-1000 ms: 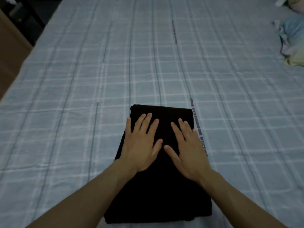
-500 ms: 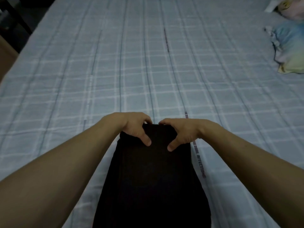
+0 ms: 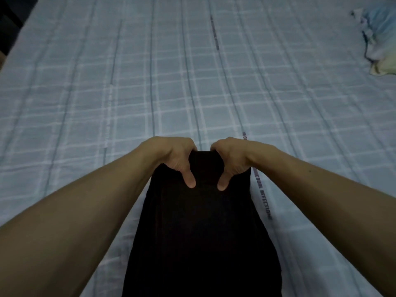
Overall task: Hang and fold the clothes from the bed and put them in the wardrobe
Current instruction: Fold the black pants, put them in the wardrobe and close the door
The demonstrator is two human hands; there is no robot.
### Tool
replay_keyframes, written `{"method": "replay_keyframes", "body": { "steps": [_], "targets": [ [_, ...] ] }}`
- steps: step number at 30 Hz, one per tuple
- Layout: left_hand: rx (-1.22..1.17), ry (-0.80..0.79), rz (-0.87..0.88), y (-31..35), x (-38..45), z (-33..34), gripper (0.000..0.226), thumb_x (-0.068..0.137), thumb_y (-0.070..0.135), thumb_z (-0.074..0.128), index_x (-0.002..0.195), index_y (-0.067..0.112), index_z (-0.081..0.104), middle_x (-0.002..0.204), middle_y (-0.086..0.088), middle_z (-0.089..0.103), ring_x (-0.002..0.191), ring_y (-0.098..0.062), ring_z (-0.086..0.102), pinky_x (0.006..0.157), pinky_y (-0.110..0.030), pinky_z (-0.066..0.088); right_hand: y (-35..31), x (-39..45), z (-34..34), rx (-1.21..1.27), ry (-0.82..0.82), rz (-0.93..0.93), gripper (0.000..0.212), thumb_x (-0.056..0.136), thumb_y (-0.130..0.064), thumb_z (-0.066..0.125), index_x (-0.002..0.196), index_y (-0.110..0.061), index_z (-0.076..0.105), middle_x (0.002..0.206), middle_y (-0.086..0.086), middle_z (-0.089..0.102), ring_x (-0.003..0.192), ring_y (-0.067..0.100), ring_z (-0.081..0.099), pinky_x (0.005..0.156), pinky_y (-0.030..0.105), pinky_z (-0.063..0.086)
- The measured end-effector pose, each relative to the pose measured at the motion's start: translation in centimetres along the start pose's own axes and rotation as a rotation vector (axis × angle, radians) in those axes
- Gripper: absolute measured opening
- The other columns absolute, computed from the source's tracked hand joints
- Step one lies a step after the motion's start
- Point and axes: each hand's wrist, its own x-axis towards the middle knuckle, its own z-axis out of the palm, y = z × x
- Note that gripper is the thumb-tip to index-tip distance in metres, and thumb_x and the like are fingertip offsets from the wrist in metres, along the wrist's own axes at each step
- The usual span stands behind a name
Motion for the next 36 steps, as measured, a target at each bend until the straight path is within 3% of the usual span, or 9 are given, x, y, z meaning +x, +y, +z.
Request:
{"method": "replay_keyframes", "body": {
  "steps": [5,9,13,17,23,27,31,34,36],
  "targets": [
    [0.046,0.323,0.023,1.3,-4.7,1.7,0.054,0.051,0.037,0.095,0.097,0.029,0.067,0.087,0.008,0.070,0.080,-0.016,0.068,0.075,-0.039,0.060,-1.8,-4.7,0.0,-0.088,0.196,0.024,0.062,0.047,-0.041,0.095,0.099,-0.024,0.065,0.087,-0.004,0.068,0.078,0.018,0.067,0.073,0.037,0.059],
    [0.158,0.613,0.068,3.1,-10.8,0.9,0.050,0.053,0.044,0.090,0.092,0.033,0.062,0.082,0.009,0.065,0.078,-0.017,0.064,0.069,-0.039,0.057,-3.9,-10.4,-2.0,-0.184,0.460,0.017,0.060,0.045,-0.046,0.093,0.092,-0.026,0.062,0.080,-0.007,0.062,0.073,0.019,0.064,0.057,0.028,0.046],
    [0.314,1.044,0.122,5.4,-17.8,-1.6,0.042,0.062,0.044,0.082,0.094,0.030,0.058,0.074,0.006,0.060,0.072,-0.023,0.060,0.061,-0.032,0.041,-6.6,-16.7,-5.6,-0.313,0.857,-0.001,0.061,0.052,-0.044,0.090,0.100,-0.024,0.060,0.084,0.000,0.062,0.078,0.028,0.063,0.059,0.031,0.040],
    [0.430,1.408,0.280,6.6,-23.9,-2.4,0.023,0.075,0.030,0.071,0.093,0.019,0.062,0.073,0.002,0.064,0.067,-0.025,0.059,0.073,-0.038,0.040,-9.2,-22.4,-6.6,-0.315,1.179,-0.094,0.039,0.067,-0.028,0.078,0.101,-0.020,0.060,0.091,0.002,0.062,0.079,0.029,0.059,0.064,0.032,0.034],
    [0.552,1.764,0.358,4.8,-26.6,4.5,0.009,0.087,0.012,0.063,0.096,0.012,0.067,0.084,-0.006,0.068,0.085,-0.028,0.063,0.084,-0.040,0.036,-11.0,-24.6,0.9,-0.317,1.491,-0.245,0.042,0.066,-0.009,0.071,0.106,-0.010,0.063,0.098,0.010,0.061,0.087,0.031,0.056,0.072,0.036,0.032],
    [0.497,1.524,0.306,1.9,-24.4,16.9,0.019,0.075,0.007,0.070,0.093,0.014,0.069,0.082,-0.005,0.063,0.082,-0.030,0.062,0.078,-0.041,0.038,-9.4,-22.4,13.3,-0.275,1.279,-0.268,0.047,0.059,-0.009,0.073,0.105,-0.011,0.064,0.103,0.011,0.061,0.092,0.034,0.058,0.071,0.039,0.041],
    [0.521,0.753,0.176,-0.6,-23.2,28.5,0.070,0.023,0.036,0.090,0.090,0.024,0.071,0.083,0.004,0.064,0.075,-0.019,0.064,0.076,-0.037,0.053,-8.9,-21.6,25.1,-0.344,0.618,-0.175,0.077,0.035,-0.025,0.087,0.109,-0.018,0.066,0.119,0.013,0.060,0.101,0.030,0.064,0.074,0.034,0.051],
    [0.423,0.589,0.195,-1.9,-23.7,31.1,0.066,0.039,0.051,0.083,0.099,0.027,0.069,0.099,0.007,0.064,0.086,-0.015,0.064,0.083,-0.035,0.055,-8.9,-22.2,28.5,-0.260,0.346,-0.133,0.078,0.068,-0.052,0.073,0.134,-0.022,0.046,0.149,0.013,0.033,0.132,0.032,0.040,0.098,0.038,0.040],
    [0.317,0.635,0.237,-2.6,-24.0,30.9,0.055,0.067,0.055,0.069,0.114,0.028,0.063,0.109,0.008,0.061,0.096,-0.015,0.061,0.089,-0.034,0.051,-8.9,-22.6,28.6,-0.204,0.423,-0.144,0.071,0.076,-0.062,0.061,0.134,-0.022,0.049,0.144,0.009,0.041,0.128,0.029,0.045,0.098,0.038,0.043]
  ]
}}
